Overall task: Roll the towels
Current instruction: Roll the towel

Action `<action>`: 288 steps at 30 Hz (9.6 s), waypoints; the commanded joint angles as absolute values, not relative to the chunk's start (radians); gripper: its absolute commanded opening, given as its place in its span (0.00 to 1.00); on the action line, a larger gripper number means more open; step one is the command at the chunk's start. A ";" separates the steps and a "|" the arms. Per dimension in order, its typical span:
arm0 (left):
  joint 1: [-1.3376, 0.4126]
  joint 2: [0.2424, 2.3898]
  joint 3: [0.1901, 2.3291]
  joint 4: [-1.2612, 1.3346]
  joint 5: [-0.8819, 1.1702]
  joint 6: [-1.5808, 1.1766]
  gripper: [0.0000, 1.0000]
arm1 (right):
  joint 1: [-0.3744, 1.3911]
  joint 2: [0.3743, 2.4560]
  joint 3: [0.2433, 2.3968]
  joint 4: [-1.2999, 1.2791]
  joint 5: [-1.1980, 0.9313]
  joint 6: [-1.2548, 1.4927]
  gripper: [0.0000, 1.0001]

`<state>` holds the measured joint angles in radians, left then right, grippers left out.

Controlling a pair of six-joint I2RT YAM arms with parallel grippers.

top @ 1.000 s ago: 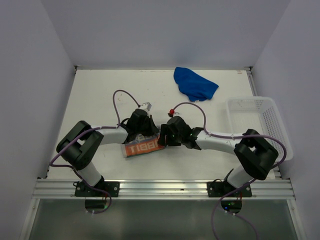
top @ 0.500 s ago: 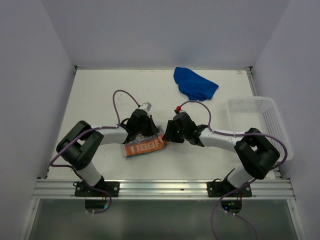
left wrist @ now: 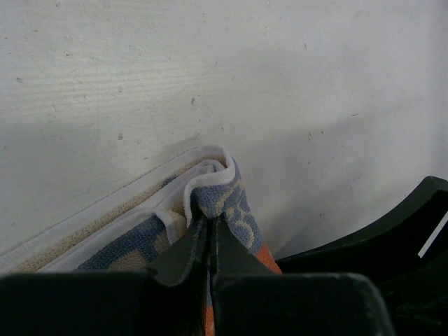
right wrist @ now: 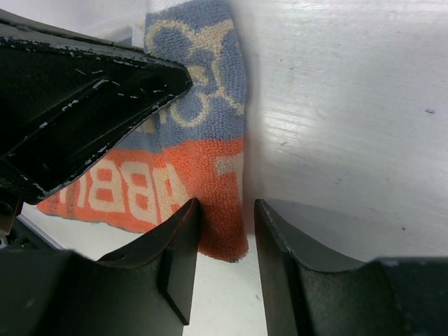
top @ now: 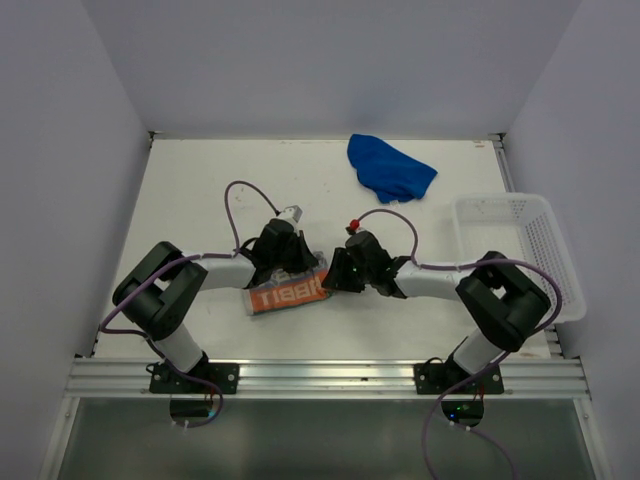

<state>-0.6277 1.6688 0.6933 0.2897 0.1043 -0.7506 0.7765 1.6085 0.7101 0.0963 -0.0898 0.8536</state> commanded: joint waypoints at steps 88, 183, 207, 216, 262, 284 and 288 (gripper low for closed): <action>-0.512 1.624 0.620 0.419 0.597 -0.851 0.00 | 1.401 2.197 1.399 -0.727 0.957 0.426 0.00; -0.503 1.741 0.548 0.368 0.407 -0.745 0.00 | 0.858 1.318 0.746 -0.180 0.095 0.887 0.47; -0.503 1.717 0.552 0.342 0.399 -0.733 0.00 | 0.830 1.470 0.609 -0.097 -0.002 0.821 0.42; -0.502 1.692 0.609 0.295 0.396 -0.730 0.00 | 0.891 1.499 0.587 -0.046 0.047 0.741 0.43; -0.615 1.470 0.736 0.149 0.400 -0.795 0.00 | 1.563 1.851 1.020 -0.560 1.229 0.684 0.00; -0.690 1.439 0.497 0.302 0.416 -0.861 0.00 | 1.603 1.933 1.095 -0.591 1.203 0.658 0.00; -0.699 1.492 0.454 0.343 0.391 -0.867 0.00 | 1.601 1.898 1.069 -0.545 1.163 0.655 0.00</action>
<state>-0.6849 1.4597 0.4858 0.2649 0.4061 -0.8543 1.5986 1.9476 1.0767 -0.5865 1.1782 0.6472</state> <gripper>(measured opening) 0.005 0.042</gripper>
